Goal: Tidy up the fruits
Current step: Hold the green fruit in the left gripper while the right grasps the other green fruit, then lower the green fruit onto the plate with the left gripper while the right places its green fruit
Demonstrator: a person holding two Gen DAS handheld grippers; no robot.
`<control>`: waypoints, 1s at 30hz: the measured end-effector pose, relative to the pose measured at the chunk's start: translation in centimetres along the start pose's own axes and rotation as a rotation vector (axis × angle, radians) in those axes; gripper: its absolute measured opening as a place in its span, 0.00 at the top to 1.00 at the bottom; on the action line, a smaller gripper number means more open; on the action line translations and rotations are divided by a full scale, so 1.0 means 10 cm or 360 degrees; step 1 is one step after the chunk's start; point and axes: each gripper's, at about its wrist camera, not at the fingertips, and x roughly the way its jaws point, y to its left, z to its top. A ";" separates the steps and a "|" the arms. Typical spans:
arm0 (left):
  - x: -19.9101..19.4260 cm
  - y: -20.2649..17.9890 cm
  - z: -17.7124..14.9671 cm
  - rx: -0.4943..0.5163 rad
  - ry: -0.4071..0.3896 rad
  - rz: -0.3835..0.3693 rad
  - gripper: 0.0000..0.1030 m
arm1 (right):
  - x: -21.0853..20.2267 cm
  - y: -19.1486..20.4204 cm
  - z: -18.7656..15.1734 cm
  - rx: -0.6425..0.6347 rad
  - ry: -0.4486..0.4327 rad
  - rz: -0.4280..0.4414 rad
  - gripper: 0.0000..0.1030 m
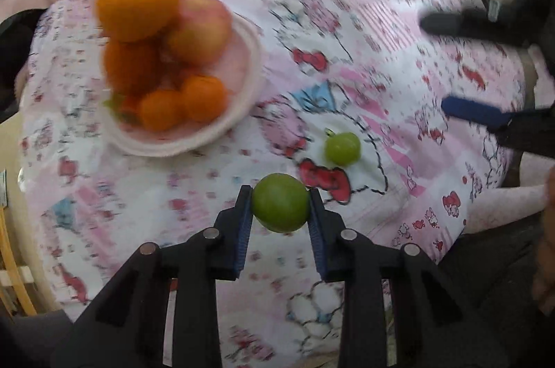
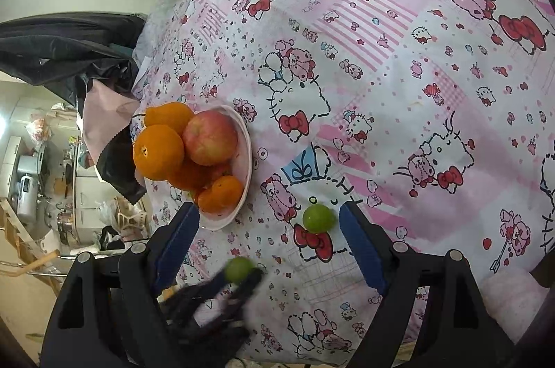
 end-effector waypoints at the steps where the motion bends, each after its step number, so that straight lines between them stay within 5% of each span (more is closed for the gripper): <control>1: -0.08 0.09 0.00 -0.0019 -0.0021 0.0008 0.74 | 0.01 0.00 0.00 0.0000 -0.0002 -0.0011 0.17; 12: -0.51 0.98 -0.04 -0.0281 -0.0241 0.0103 0.74 | 0.35 0.06 0.01 -0.0052 0.0096 -0.0150 0.17; 19: -0.26 1.47 -0.11 -0.0644 -0.0136 -0.0008 0.74 | 0.64 0.06 0.00 -0.0136 0.0179 -0.0356 0.18; 23: -0.24 1.53 -0.09 -0.0695 -0.0116 -0.0029 0.74 | 0.91 0.12 -0.08 -0.0269 0.0299 -0.0483 0.37; 30: -0.33 1.57 -0.05 -0.0782 -0.0158 -0.0083 0.74 | 1.16 0.10 -0.18 -0.0417 0.0366 -0.0708 0.51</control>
